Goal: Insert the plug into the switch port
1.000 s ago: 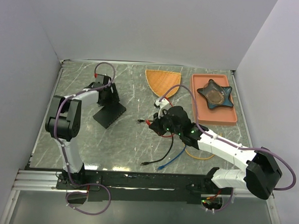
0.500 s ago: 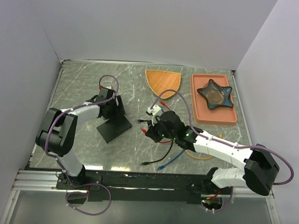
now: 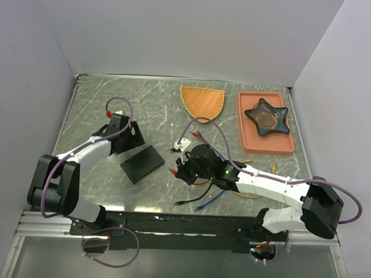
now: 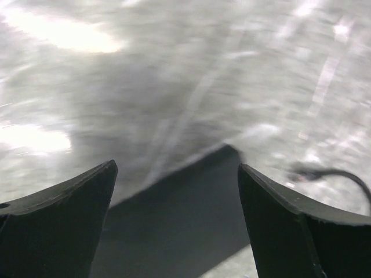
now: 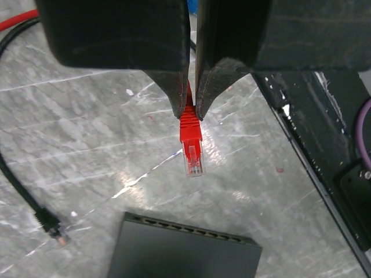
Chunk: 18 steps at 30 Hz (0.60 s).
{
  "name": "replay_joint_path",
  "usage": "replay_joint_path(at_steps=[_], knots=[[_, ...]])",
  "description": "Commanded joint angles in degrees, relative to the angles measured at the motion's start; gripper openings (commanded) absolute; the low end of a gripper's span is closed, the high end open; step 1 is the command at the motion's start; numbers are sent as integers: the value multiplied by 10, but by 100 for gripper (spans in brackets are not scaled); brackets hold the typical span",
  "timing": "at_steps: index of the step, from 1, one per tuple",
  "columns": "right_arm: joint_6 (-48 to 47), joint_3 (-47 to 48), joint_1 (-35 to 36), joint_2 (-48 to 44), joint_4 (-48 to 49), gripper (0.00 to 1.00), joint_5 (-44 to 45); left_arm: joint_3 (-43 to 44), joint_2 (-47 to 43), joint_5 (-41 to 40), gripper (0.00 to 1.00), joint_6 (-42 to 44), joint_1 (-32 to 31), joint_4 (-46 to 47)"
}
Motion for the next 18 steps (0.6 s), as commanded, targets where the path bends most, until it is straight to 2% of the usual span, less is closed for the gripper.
replay_joint_path(at_steps=[1, 6, 13, 18], knots=[[1, 27, 17, 1, -8, 0, 14, -46, -10, 1, 91, -6, 27, -1], [-7, 31, 33, 6, -25, 0, 14, -89, -25, 25, 89, -15, 27, 14], [-5, 20, 44, 13, -26, 0, 10, -139, -81, 91, 81, -31, 26, 49], [-1, 17, 51, 15, -26, 0, 11, -163, -131, 106, 80, -53, 3, 43]])
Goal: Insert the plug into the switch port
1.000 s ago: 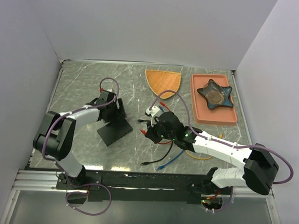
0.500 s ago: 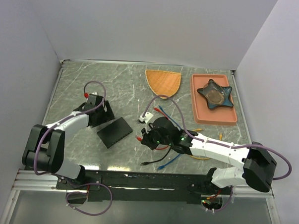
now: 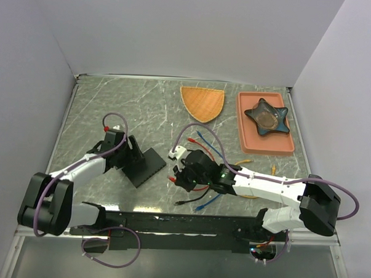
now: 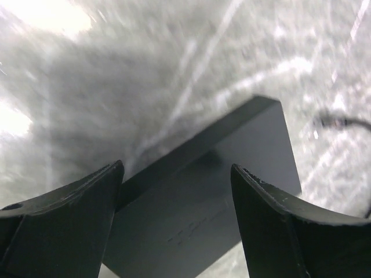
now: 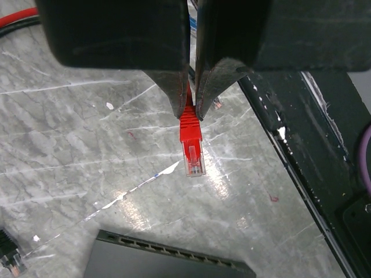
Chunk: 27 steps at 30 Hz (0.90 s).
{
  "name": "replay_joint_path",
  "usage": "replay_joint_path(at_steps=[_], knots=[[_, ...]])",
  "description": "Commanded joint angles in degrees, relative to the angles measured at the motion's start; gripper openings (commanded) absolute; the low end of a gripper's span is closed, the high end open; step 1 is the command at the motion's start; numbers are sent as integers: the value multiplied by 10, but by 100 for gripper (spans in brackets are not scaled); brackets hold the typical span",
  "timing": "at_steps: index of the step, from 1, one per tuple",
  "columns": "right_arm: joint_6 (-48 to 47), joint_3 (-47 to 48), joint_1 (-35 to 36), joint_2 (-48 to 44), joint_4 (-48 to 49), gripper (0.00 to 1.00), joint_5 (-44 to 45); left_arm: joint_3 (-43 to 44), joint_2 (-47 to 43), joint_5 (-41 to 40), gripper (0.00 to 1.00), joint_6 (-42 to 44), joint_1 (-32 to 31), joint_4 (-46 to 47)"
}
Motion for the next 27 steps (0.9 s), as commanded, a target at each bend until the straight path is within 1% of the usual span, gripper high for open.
replay_joint_path(at_steps=[1, 8, 13, 18, 23, 27], knots=[[2, 17, 10, 3, 6, 0, 2, -21, -50, 47, 80, -36, -23, -5], [-1, 16, 15, 23, 12, 0, -4, -34, -103, 64, 81, -60, -63, -20], [-6, 15, 18, 32, 12, 0, -6, -27, -125, 28, 82, -53, -64, -40], [-8, 11, 19, 27, 13, 0, 3, 2, -137, -19, 84, -38, -63, -61], [-1, 24, 24, 46, 9, 0, 16, 31, -115, -26, 84, -18, -54, -72], [3, 44, 27, 92, -1, 0, 21, 17, -77, -17, 84, -12, -36, -49]])
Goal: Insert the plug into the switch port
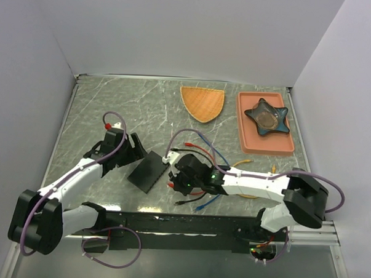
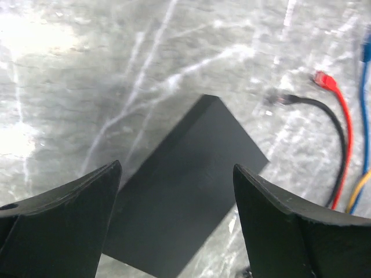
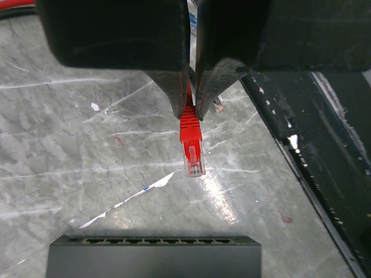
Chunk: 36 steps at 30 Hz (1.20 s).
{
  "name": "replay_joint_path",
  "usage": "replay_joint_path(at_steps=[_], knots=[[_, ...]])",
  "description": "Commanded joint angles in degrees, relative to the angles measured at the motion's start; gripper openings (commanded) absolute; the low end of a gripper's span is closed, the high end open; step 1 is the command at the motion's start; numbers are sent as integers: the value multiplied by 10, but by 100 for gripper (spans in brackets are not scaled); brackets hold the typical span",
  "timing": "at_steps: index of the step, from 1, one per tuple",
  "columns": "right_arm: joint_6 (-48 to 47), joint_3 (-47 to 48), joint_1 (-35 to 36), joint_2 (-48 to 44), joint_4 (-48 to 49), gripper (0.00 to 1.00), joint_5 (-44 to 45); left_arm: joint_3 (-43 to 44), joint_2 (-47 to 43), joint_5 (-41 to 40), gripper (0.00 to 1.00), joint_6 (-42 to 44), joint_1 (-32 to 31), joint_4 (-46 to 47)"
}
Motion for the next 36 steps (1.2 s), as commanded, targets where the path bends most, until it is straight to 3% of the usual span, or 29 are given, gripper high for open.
replay_joint_path(at_steps=[1, 12, 21, 36], knots=[[3, 46, 9, 41, -2, 0, 12, 0, 34, 1, 84, 16, 21, 23], [26, 85, 46, 121, 2, 0, 40, -53, 71, 33, 84, 18, 41, 83], [44, 128, 55, 171, -42, 0, 84, -128, 48, 116, 80, -35, 32, 181], [47, 108, 55, 166, -34, 0, 94, -147, -24, 142, 81, -62, -6, 182]])
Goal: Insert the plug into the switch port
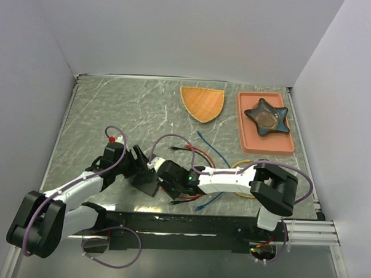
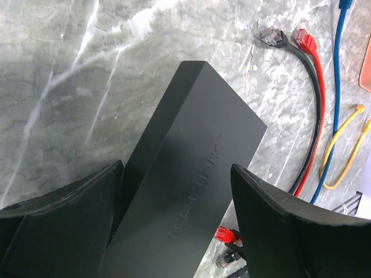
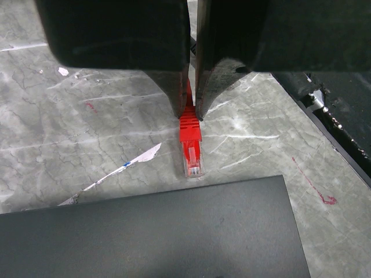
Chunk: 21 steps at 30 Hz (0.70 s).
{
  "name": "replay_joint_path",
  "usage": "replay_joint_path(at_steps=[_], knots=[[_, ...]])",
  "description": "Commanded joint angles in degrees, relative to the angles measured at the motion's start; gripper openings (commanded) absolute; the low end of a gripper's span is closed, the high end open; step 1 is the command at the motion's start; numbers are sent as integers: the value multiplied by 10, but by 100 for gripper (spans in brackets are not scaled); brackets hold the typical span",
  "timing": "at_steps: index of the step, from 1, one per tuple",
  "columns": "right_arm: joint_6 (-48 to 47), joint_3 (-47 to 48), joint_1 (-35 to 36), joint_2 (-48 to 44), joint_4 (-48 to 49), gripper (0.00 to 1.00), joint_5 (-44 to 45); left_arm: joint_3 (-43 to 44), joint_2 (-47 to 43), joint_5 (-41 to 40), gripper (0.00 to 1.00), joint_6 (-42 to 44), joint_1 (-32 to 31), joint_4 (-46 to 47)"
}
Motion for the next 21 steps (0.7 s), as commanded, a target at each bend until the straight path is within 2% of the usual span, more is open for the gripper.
replay_joint_path(at_steps=[1, 11, 21], knots=[[9, 1, 3, -2, 9, 0, 17, -4, -15, 23, 81, -12, -3, -2], [12, -24, 11, -18, 31, 0, 21, 14, 7, -8, 83, -1, -3, -18], [31, -34, 31, -19, 53, 0, 47, 0, 28, -15, 76, 5, -3, -11]])
